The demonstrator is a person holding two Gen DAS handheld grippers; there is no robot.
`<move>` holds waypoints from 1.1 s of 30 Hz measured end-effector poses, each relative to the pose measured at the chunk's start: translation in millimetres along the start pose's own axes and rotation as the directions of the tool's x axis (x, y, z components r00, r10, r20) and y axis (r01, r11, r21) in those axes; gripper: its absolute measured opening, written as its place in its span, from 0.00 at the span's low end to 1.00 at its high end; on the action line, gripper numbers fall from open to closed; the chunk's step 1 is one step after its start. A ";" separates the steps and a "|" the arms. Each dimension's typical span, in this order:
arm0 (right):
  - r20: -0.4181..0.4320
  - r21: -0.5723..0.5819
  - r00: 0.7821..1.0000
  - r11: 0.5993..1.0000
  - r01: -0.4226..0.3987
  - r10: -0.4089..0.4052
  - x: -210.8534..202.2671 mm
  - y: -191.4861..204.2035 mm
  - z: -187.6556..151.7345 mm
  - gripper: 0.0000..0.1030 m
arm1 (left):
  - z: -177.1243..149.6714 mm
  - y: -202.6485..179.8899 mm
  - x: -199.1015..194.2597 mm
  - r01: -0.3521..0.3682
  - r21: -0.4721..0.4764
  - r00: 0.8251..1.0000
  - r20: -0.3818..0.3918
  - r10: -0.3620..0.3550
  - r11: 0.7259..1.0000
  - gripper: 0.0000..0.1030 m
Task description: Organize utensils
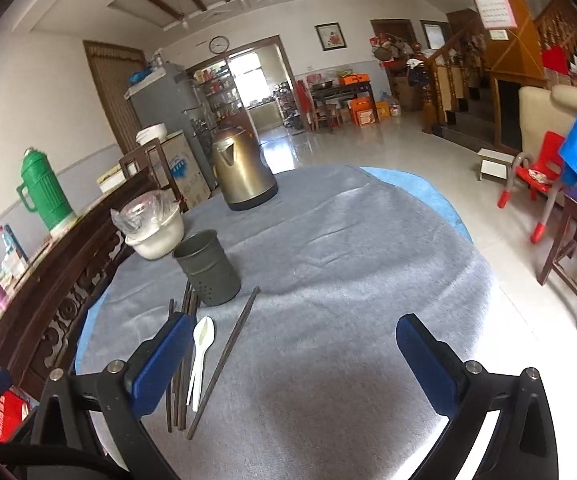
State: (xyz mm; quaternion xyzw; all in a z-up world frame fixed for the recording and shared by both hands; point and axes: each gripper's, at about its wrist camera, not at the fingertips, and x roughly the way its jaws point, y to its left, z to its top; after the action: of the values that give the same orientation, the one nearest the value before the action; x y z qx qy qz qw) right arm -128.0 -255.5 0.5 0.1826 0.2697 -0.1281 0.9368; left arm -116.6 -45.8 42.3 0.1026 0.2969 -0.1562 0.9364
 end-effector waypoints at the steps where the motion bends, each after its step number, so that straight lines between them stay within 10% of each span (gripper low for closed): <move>1: -0.004 -0.005 1.000 1.000 -0.005 0.005 2.4 2.1 -1.3 1.00 | 0.0 -0.5 1.5 0.000 0.002 1.000 -0.002 0.000 1.000 1.00; 33: -0.122 -0.123 0.992 0.992 -0.034 0.019 43.7 84.8 -5.5 1.00 | -7.4 74.4 15.3 0.019 -0.182 0.999 -0.046 -0.028 0.983 1.00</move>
State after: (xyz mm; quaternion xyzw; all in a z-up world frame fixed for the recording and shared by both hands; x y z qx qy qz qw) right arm -65.9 -183.1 -4.8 0.1346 0.3306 -0.0873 0.9300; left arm -82.4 22.0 34.8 0.0171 0.3338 -0.1369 0.9325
